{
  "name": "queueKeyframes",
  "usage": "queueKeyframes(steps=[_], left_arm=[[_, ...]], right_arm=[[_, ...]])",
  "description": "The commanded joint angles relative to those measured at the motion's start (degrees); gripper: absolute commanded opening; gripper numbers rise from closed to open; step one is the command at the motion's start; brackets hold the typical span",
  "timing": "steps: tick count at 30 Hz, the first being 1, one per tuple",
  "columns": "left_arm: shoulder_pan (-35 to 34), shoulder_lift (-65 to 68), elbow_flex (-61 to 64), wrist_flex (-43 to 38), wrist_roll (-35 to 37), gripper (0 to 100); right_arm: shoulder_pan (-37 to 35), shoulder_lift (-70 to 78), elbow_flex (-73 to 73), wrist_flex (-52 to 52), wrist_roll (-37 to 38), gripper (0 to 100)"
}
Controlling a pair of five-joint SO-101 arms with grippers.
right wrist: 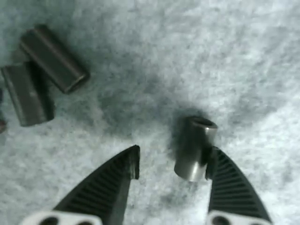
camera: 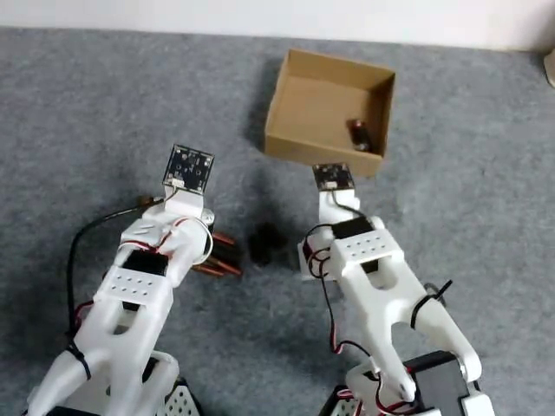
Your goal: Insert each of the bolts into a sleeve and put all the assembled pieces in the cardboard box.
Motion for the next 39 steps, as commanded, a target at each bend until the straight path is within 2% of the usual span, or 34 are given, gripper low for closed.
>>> queueKeyframes(steps=[1, 6, 12, 22, 29, 32, 39], left_arm=[[0.6, -0.3, -2.6, -1.3, 0.4, 1], [0.6, -0.3, -2.6, -1.3, 0.4, 1], [0.6, -0.3, -2.6, -1.3, 0.4, 1], [0.6, -0.4, -2.6, -1.3, 0.4, 1], [0.5, -0.4, -2.6, -1.3, 0.4, 1], [0.5, -0.4, -2.6, -1.3, 0.4, 1], [0.2, -0.4, -3.0, -1.3, 0.4, 1]], right_arm=[[-0.6, -0.2, -0.7, 0.5, -0.9, 20.5], [0.2, 4.3, 2.7, -5.6, -0.7, 20.5], [3.1, 10.3, 3.0, -6.2, -0.7, 20.2], [3.3, 10.6, 2.9, -9.1, -0.9, 19.7], [7.1, 10.6, 3.0, -10.7, -1.1, 8.9], [8.2, 10.9, 3.0, -10.7, -1.1, 0.2], [8.4, 10.0, 3.0, -10.1, -0.8, 0.3]])
